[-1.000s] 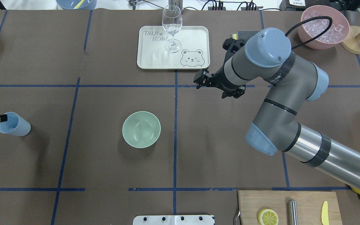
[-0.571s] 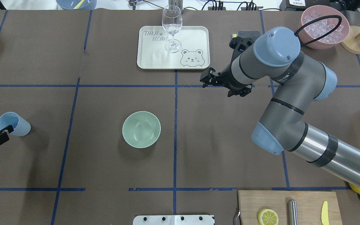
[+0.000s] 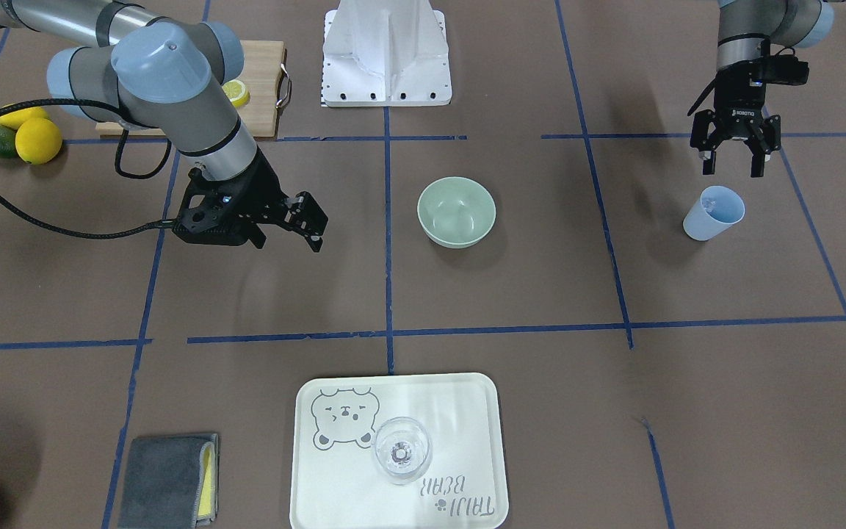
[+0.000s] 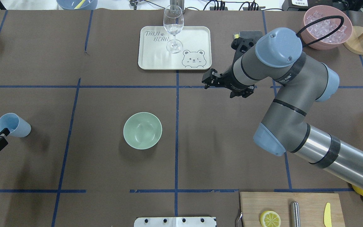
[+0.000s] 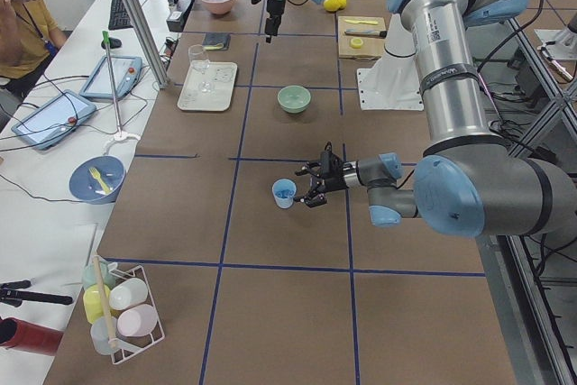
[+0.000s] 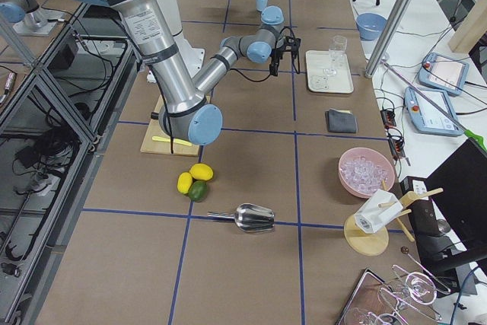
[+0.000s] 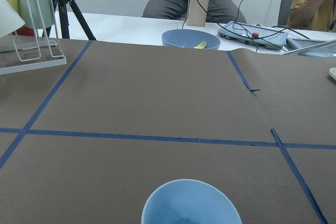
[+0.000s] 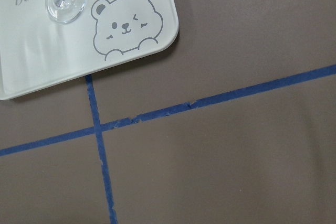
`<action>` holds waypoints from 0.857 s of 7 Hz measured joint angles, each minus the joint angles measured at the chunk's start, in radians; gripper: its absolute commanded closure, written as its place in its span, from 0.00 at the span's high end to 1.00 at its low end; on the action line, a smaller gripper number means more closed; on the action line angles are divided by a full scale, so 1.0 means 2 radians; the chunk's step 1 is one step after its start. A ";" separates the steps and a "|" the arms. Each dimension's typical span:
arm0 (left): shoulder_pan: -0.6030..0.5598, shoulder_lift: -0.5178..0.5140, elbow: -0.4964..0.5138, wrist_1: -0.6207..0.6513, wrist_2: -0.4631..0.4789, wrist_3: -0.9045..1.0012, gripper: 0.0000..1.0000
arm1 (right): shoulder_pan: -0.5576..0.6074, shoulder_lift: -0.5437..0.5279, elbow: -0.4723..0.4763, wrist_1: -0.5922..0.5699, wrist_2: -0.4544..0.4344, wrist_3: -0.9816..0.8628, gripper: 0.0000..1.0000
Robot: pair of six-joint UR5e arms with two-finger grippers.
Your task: Pour ice into bowl
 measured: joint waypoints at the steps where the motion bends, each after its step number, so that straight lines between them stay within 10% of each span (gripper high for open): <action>1: 0.012 -0.014 0.011 0.000 0.029 0.000 1.00 | 0.000 0.000 0.000 0.000 0.000 -0.001 1.00; 6: 0.022 -0.073 0.100 -0.009 0.084 0.054 1.00 | 0.056 -0.016 0.040 -0.003 0.037 -0.001 1.00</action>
